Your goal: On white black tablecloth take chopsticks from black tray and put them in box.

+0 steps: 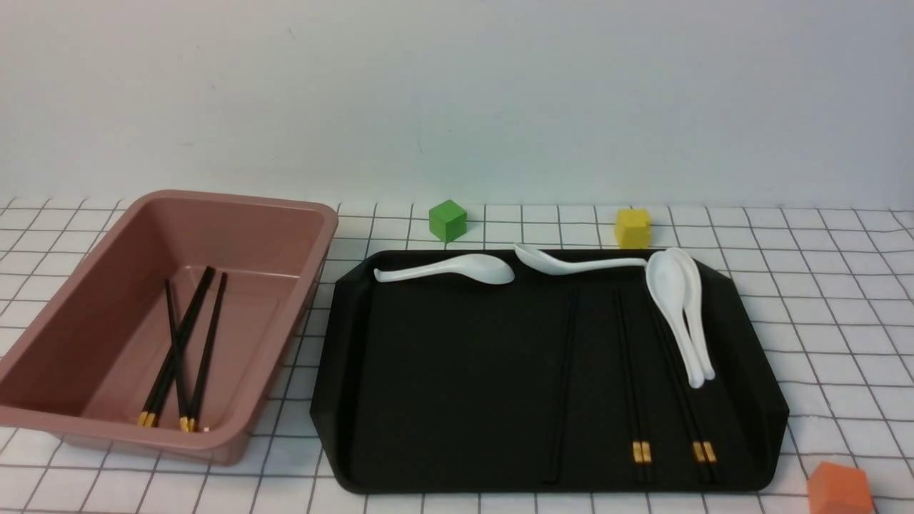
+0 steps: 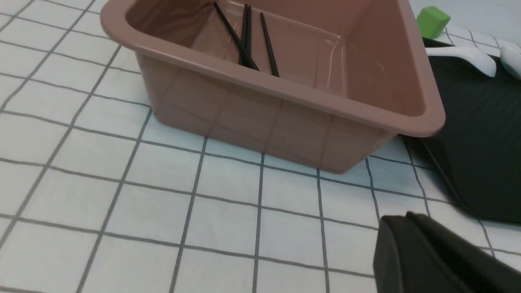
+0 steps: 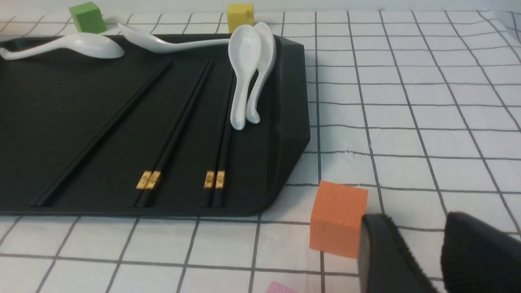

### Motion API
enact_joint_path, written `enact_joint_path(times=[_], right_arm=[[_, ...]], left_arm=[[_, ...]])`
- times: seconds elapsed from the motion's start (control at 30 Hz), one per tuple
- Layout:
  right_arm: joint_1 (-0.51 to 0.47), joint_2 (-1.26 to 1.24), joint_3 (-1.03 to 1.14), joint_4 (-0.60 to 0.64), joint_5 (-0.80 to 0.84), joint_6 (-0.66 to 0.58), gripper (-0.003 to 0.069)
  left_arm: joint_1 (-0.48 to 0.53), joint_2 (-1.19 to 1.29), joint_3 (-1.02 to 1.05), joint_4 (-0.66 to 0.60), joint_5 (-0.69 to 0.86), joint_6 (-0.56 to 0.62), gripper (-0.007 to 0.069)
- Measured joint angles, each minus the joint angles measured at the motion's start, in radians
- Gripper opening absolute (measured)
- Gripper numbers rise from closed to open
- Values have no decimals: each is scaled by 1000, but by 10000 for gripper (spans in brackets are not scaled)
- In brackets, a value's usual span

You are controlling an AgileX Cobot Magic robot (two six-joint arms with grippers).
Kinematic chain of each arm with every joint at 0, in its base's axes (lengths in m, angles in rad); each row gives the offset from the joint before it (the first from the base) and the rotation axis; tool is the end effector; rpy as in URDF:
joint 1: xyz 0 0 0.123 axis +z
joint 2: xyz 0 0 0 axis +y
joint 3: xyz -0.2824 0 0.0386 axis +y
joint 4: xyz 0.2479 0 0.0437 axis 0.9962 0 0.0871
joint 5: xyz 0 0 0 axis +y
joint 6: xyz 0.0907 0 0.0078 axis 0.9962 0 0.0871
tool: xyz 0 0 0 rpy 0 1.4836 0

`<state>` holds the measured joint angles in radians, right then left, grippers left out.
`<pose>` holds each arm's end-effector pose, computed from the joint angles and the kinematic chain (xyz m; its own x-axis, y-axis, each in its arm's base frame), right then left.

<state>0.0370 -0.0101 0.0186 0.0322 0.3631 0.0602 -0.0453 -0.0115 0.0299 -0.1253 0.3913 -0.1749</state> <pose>0.0528 0.0030 0.1747 -0.2834 0.0797 -0.9557 -0.0225 0.9957 0.0898 0.0519 -0.0067 0.1688 -0.3267 -0.2719 -0.9052 -0.0034 0.9581 -0.2866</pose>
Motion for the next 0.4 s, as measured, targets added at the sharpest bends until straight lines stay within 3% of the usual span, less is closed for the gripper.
enact_joint_path(times=[0.4], right_arm=[[0, 0, 0, 0, 0, 0, 240]], left_arm=[[0, 0, 0, 0, 0, 0, 26]])
